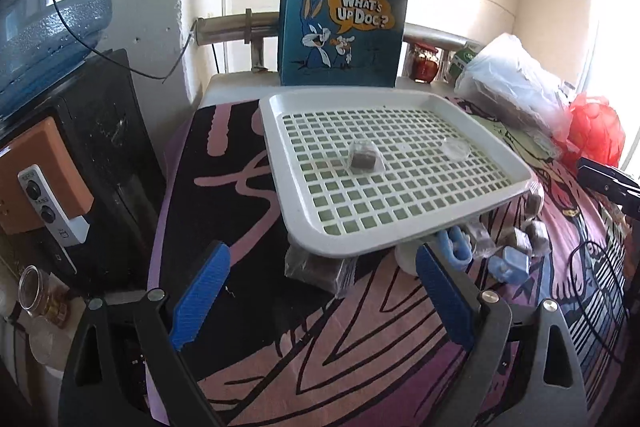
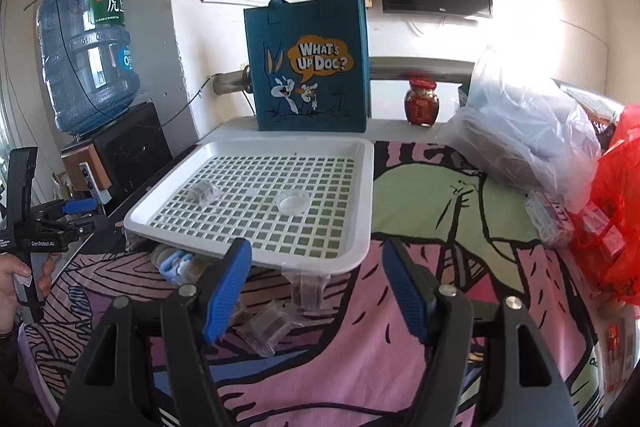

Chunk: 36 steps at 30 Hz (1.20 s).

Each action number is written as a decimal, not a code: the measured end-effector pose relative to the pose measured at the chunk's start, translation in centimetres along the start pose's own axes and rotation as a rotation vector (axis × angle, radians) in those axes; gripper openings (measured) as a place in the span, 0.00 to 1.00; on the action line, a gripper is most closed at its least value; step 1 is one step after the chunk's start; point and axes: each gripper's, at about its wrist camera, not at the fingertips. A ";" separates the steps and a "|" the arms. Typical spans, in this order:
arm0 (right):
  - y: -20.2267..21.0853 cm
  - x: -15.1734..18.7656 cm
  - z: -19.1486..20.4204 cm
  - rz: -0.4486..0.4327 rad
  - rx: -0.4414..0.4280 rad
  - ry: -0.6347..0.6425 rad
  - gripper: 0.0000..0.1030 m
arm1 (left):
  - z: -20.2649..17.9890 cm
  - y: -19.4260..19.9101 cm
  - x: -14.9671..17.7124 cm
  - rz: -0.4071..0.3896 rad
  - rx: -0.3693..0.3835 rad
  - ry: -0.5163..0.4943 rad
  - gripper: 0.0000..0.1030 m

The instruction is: Organize objects

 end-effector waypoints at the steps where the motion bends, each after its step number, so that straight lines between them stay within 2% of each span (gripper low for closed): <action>1: -0.9 0.5 -0.1 0.041 -0.001 -0.010 0.66 | -0.1 -0.5 0.4 0.026 0.000 -0.010 0.91; 5: -3.8 1.9 0.0 0.147 -0.023 -0.024 0.58 | 0.0 -2.2 0.8 0.073 0.002 -0.021 0.91; 8: -5.0 2.4 0.0 0.181 -0.026 -0.025 0.54 | -0.2 -3.2 0.5 0.088 0.005 -0.046 0.91; 10: -5.6 2.4 0.1 0.194 -0.020 -0.027 0.51 | 0.0 -4.1 0.4 0.124 0.015 -0.045 0.87; 11: -5.9 2.4 0.1 0.200 -0.020 -0.029 0.48 | 0.1 -4.5 0.5 0.144 0.032 -0.039 0.71; 12: -6.3 2.4 0.0 0.210 -0.023 -0.031 0.36 | 0.2 -4.8 0.5 0.160 0.036 -0.034 0.52; 13: -6.7 2.5 0.0 0.226 -0.028 -0.035 0.27 | 0.1 -4.6 0.4 0.149 0.010 -0.036 0.43; 14: -6.8 2.6 -0.1 0.230 -0.034 -0.042 0.27 | 0.1 -4.5 0.5 0.151 0.026 -0.032 0.33; 15: -6.8 2.6 -0.1 0.226 -0.034 -0.046 0.23 | 0.0 -4.4 0.6 0.148 0.034 -0.033 0.31; 21: -4.3 2.7 0.9 0.144 -0.024 -0.005 0.23 | -1.0 -2.5 1.9 0.127 0.041 -0.038 0.27; 27: -1.3 2.2 3.1 0.049 -0.060 0.044 0.23 | -4.5 -0.4 2.0 0.079 0.112 -0.071 0.27; 32: -1.2 2.3 6.3 0.024 -0.127 0.091 0.22 | -7.6 0.1 0.8 -0.006 0.123 -0.102 0.27; 36: -1.6 2.6 8.0 0.010 -0.138 0.137 0.22 | -9.0 -0.9 0.2 -0.011 0.126 -0.104 0.27</action>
Point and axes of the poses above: each gripper's, at about its wrist camera, not at the fingertips, and y roughly against the way its jaws point, z to its left, x to its underside, and after that the axes turned 1 degree about -y, right-handed
